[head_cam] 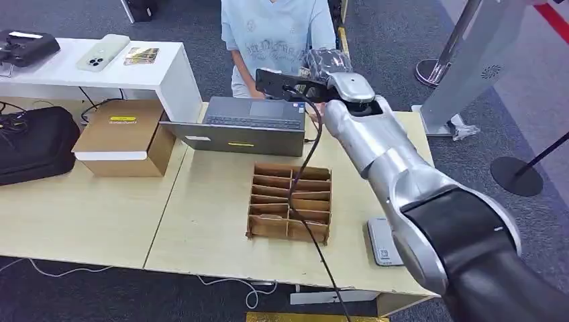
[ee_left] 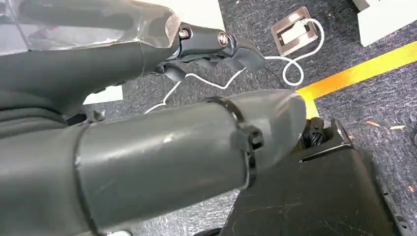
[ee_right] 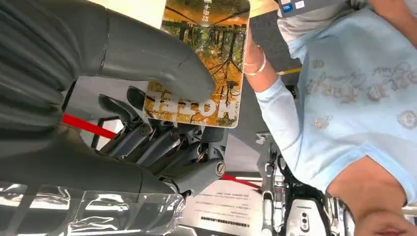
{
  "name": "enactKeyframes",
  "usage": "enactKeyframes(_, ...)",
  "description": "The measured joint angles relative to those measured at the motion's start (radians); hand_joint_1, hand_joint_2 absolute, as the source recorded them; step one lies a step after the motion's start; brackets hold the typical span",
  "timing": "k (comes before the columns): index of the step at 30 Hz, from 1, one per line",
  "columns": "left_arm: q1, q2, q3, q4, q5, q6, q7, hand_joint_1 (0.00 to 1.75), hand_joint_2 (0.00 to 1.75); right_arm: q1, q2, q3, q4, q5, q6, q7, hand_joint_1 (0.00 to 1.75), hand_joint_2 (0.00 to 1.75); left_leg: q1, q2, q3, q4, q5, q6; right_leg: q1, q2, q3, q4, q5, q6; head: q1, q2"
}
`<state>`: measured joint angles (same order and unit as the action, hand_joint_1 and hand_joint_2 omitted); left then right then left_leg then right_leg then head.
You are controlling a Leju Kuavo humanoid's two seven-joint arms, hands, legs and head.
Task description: Pass the card to the sensor for recognition and then transmit it.
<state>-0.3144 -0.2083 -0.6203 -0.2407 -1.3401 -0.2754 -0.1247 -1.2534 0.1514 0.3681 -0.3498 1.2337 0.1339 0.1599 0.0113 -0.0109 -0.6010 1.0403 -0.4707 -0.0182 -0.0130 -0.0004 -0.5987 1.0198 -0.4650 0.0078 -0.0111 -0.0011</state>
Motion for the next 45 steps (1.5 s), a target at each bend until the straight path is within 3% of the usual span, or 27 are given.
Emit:
enactKeyframes(38, 0.0, 0.004, 0.0, 0.0, 0.007, 0.004, 0.016, 0.0, 0.0, 0.001, -0.009, -0.003, 0.02, 0.016, -0.013, -0.01, 1.75, 1.75, 0.0, 0.0, 0.0, 0.0, 0.0, 0.0, 0.0, 0.0, 0.0, 0.0, 0.0, 0.0, 0.0, 0.0)
enactKeyframes(39, 0.0, 0.004, 0.0, 0.0, 0.006, 0.004, 0.016, 0.0, 0.0, 0.001, -0.009, -0.003, 0.02, 0.016, -0.013, -0.01, 1.08, 1.75, 0.0, 0.0, 0.0, 0.0, 0.0, 0.0, 0.0, 0.0, 0.0, 0.0, 0.0, 0.0, 0.0, 0.0)
enactKeyframes(40, 0.0, 0.004, 0.0, 0.0, 0.006, 0.004, 0.016, 0.0, 0.0, 0.001, -0.009, -0.003, 0.02, 0.016, -0.013, -0.01, 1.08, 1.75, 0.0, 0.0, 0.0, 0.0, 0.0, 0.0, 0.0, 0.0, 0.0, 0.0, 0.0, 0.0, 0.0, 0.0)
enactKeyframes(41, 0.0, 0.004, 0.0, 0.0, 0.006, 0.004, 0.016, 0.0, 0.0, 0.001, -0.01, -0.003, 0.021, 0.016, -0.013, -0.01, 0.59, 1.75, 0.0, 0.0, 0.0, 0.0, 0.0, 0.0, 0.0, 0.0, 0.0, 0.0, 0.0, 0.0, 0.0, 0.0)
enactKeyframes(42, 0.0, 0.004, 0.0, 0.0, 0.006, 0.004, 0.016, 0.0, 0.0, 0.001, -0.01, -0.003, 0.023, 0.016, -0.015, -0.01, 0.42, 1.75, 0.0, 0.0, 0.0, 0.0, 0.0, 0.0, 0.0, 0.0, 0.0, 0.0, 0.0, 0.0, 0.0, 0.0)
enactKeyframes(43, 0.0, 0.004, 0.0, 0.0, 0.006, 0.004, 0.016, 0.0, 0.0, 0.001, -0.011, -0.003, 0.024, 0.016, -0.016, -0.01, 0.42, 1.75, 0.0, 0.0, 0.0, 0.0, 0.0, 0.0, 0.0, 0.0, 0.0, 0.0, 0.0, 0.0, 0.0, 0.0)
enactKeyframes(44, 0.0, 0.004, 0.0, 0.0, 0.006, 0.003, 0.016, 0.0, 0.0, 0.002, -0.012, -0.003, 0.025, 0.016, -0.016, -0.01, 0.0, 1.75, 0.0, 0.0, 0.0, 0.0, 0.0, 0.0, 0.0, 0.0, 0.0, 0.0, 0.0, 0.0, 0.0, 0.0)
enactKeyframes(45, 0.0, 0.004, 0.0, 0.0, 0.006, 0.003, 0.016, 0.0, 0.0, 0.002, -0.012, -0.003, 0.025, 0.016, -0.018, -0.01, 0.0, 1.75, 0.0, 0.0, 0.0, 0.0, 0.0, 0.0, 0.0, 0.0, 0.0, 0.0, 0.0, 0.0, 0.0, 0.0)
